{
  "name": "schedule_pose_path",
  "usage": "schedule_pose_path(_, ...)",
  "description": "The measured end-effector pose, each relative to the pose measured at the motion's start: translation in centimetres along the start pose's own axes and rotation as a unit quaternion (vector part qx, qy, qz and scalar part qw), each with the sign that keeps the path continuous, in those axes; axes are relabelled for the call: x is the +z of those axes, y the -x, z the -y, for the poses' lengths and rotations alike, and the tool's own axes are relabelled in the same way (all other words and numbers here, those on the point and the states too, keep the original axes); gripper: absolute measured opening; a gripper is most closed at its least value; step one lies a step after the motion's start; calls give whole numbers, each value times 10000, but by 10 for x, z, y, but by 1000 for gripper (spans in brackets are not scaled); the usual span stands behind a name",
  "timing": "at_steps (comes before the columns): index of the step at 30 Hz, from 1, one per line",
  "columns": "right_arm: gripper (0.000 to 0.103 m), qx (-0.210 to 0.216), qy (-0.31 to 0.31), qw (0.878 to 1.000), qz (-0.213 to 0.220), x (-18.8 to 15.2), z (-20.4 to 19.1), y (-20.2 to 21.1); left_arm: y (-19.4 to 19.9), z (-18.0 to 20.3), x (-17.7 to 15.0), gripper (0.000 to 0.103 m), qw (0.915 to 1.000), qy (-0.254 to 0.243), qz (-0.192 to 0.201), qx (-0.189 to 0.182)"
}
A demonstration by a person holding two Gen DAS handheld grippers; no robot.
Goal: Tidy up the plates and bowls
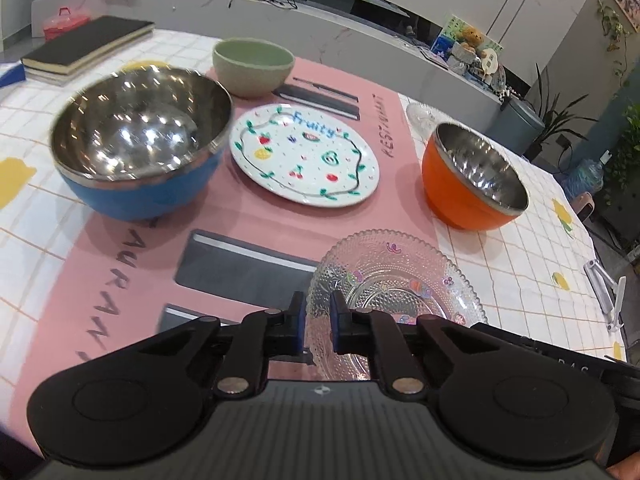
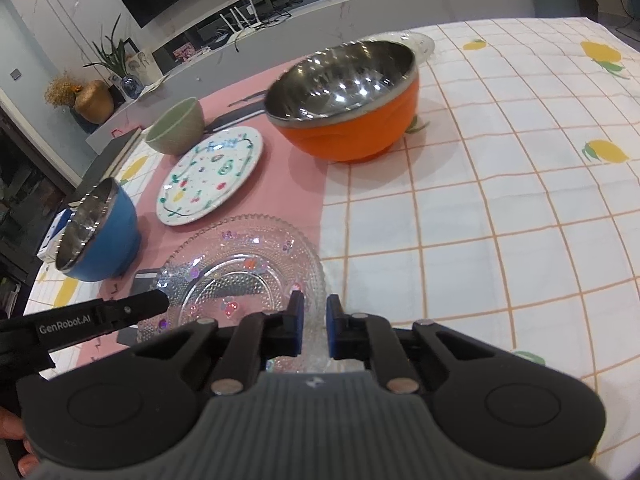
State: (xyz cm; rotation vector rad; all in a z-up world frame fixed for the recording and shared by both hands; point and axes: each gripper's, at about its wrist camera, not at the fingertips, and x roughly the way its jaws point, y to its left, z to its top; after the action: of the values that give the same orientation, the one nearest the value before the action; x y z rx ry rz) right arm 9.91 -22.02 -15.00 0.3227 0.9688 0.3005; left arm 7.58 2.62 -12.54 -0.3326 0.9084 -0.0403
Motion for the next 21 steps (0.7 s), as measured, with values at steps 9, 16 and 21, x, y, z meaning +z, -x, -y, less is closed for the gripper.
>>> schedule_pose_path(9,8,344,109,9992,-147,-2,-40,5,42,-27,12,12,9991,199,31,371)
schedule_pose_path(16,8,611,290,9970,-376,-12,-82,-2,68,-59,18,11,9976,202,11,669)
schedule_pose_path(21,8,730,380,9948,-602,-22,-109,-14,71,-85,19,11,9951,283,-194,927)
